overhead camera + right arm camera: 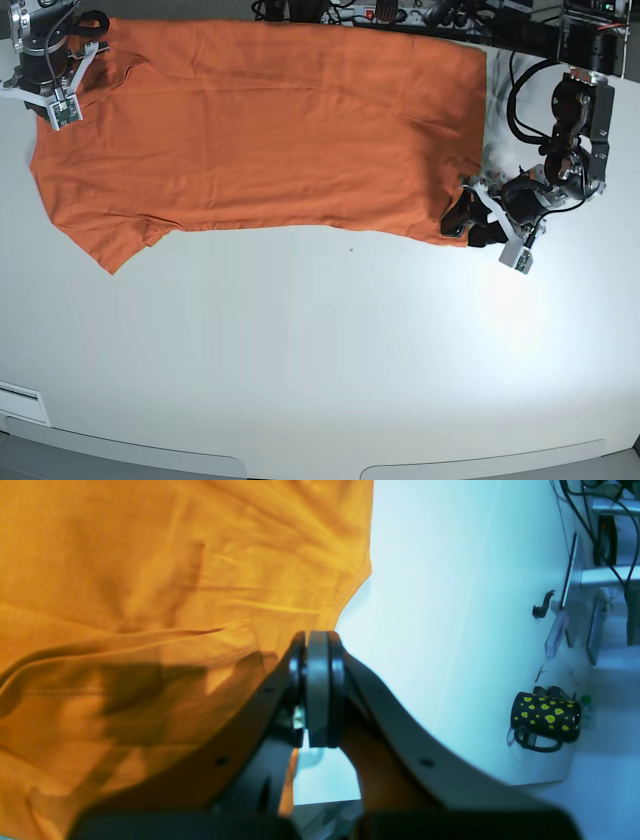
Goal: Fold the T-shirt properly
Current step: 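Release the shirt and move both grippers to the hem corners, then grasp the hem corners with both grippers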
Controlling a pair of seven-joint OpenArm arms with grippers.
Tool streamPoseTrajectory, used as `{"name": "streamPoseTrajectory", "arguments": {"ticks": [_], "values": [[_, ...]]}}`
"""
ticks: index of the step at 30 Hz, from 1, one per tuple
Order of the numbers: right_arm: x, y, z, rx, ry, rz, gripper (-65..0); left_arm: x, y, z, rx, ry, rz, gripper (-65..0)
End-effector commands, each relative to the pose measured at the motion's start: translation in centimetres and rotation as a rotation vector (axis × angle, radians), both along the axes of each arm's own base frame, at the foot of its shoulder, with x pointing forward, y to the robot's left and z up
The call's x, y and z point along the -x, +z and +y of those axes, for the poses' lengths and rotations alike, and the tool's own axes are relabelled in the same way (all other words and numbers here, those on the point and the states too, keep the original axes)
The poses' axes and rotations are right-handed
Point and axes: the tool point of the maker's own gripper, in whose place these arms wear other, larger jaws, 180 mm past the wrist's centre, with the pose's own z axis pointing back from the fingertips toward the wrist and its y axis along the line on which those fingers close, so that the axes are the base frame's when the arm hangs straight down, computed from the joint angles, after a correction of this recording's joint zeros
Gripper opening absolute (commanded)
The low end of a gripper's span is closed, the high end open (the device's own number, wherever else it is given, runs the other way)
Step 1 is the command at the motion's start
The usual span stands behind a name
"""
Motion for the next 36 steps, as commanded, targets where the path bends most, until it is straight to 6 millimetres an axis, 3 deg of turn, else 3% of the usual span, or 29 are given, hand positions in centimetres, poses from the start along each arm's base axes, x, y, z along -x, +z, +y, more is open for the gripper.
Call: {"name": "streamPoseTrajectory", "arguments": {"ticks": [1, 5, 16, 20, 22, 24, 28, 36], "values": [[-0.5, 0.9, 0.0, 0.017, 0.014, -0.027, -65.0, 0.5, -1.0, 0.7, -0.062, -0.004, 0.039, -32.1], [-0.5, 0.9, -0.1, 0.018, 0.014, -0.028, -65.0, 0.5, -1.1, -0.1, -0.041, -0.004, 0.040, -32.4], [-0.7, 1.0, 0.2, 0.012, 0.028, -0.043, -65.0, 0.8, -1.3, -0.4, -0.035, -0.016, 0.058, -63.5], [-1.9, 1.3, 1.1, -0.022, 0.068, -0.072, -65.0, 0.8, -1.5, 0.0, -0.066, -0.019, 0.055, -65.0], [-3.2, 1.3, 2.0, -0.085, 0.089, -0.084, -63.4, 0.7, -1.4, -0.1, -0.061, -0.017, 0.047, -65.0], [-4.7, 1.3, 2.4, -0.134, 0.098, -0.108, -56.1, 0.7, -1.4, 0.0, -0.061, -0.017, 0.047, -65.0], [-9.0, 2.2, 1.3, -0.168, 0.064, -0.206, -40.1, 0.7, -1.4, -0.1, -0.061, -0.017, 0.048, -65.0], [-16.9, 0.5, 0.0, -0.468, 0.012, -0.234, -39.5, 0.9, -1.5, 0.0, -0.062, -0.018, 0.053, -65.0]]}}
